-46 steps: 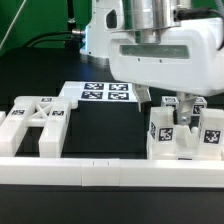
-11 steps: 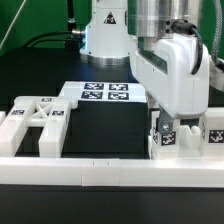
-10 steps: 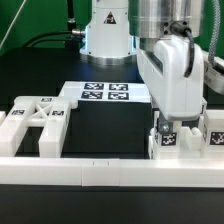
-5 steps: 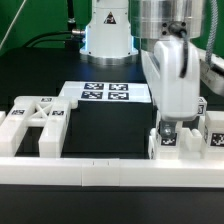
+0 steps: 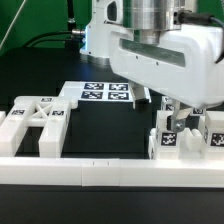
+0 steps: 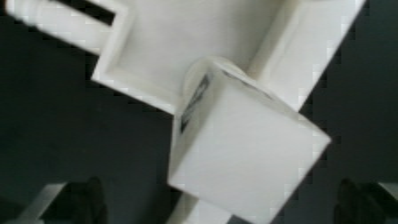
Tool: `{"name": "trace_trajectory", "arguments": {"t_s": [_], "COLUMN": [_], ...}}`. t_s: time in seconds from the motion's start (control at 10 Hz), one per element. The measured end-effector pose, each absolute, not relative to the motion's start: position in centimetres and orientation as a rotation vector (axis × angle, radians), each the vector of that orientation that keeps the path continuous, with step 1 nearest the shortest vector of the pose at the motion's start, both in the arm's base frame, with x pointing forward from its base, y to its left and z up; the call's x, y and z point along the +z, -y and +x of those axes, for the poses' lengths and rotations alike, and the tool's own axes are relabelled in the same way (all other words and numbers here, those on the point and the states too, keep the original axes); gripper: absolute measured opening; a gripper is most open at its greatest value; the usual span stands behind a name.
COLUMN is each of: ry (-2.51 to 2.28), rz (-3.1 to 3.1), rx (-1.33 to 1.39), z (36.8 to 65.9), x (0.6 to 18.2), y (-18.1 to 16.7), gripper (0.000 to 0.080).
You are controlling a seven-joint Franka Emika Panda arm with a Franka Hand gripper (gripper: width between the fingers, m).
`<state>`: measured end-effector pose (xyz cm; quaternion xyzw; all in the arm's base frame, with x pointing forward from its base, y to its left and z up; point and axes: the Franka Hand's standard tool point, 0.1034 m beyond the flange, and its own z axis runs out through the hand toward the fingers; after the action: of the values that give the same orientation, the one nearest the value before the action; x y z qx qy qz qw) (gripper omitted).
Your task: Assemble chair
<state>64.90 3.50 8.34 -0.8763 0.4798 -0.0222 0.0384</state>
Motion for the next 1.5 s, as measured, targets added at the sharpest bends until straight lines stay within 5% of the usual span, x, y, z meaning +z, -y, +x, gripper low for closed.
{"name": "trace_trajectory", "arguments": {"t_s": [0.5,1.5], "ry": [-0.456,0.06], "rz": [-3.044,-3.083], "rx": [-0.124,-0.212], "z": [65.2,64.2], "x": [9.6,11.0], "y": [-2.9,-3.6], "gripper": [0.0649,0.0649]}}
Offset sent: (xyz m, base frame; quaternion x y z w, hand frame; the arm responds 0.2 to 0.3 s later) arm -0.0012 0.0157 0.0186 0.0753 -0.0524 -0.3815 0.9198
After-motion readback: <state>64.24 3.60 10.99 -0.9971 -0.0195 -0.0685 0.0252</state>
